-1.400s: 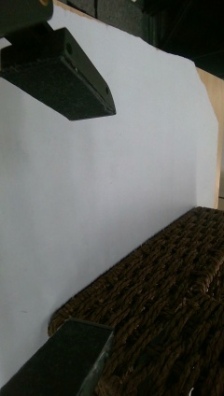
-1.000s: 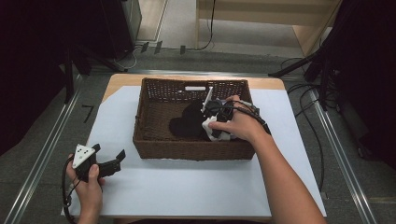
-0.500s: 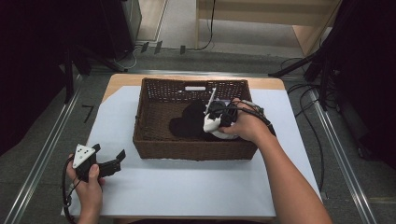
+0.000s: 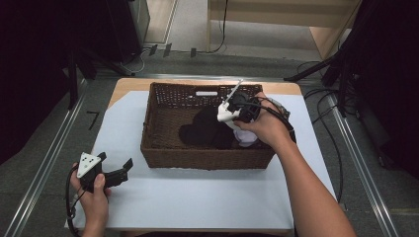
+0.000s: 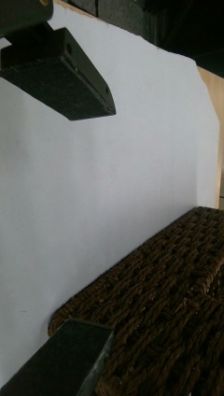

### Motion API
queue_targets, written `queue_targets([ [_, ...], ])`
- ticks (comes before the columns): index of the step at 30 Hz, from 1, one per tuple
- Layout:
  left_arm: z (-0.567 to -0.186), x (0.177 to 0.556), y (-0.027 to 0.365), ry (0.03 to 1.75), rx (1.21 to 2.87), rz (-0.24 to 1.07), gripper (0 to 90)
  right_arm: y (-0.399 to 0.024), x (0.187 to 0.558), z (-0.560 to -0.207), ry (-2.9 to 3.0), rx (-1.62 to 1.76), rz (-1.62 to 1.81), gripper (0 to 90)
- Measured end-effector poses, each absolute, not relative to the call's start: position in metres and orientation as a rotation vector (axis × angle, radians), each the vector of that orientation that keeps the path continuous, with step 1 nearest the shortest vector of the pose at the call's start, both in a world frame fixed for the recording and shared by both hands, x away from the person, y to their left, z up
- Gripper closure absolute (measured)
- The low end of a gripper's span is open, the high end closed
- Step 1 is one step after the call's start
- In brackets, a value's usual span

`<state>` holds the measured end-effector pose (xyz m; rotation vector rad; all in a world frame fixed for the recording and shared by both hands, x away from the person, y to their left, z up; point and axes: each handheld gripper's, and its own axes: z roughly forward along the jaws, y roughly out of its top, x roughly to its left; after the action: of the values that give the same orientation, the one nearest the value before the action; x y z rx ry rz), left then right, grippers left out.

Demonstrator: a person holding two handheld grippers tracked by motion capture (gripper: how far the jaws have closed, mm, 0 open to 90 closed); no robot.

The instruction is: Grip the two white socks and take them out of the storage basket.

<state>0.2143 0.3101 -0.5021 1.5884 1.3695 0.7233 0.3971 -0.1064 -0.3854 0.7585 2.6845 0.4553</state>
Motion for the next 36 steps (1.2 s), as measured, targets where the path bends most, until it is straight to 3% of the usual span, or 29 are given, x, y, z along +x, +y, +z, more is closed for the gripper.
queue_targets([
  [36,-0.502,0.213,0.309,1.364,1.584,0.746,0.0,-0.166,0.344,-0.398,2.181,0.972,1.055,75.8],
])
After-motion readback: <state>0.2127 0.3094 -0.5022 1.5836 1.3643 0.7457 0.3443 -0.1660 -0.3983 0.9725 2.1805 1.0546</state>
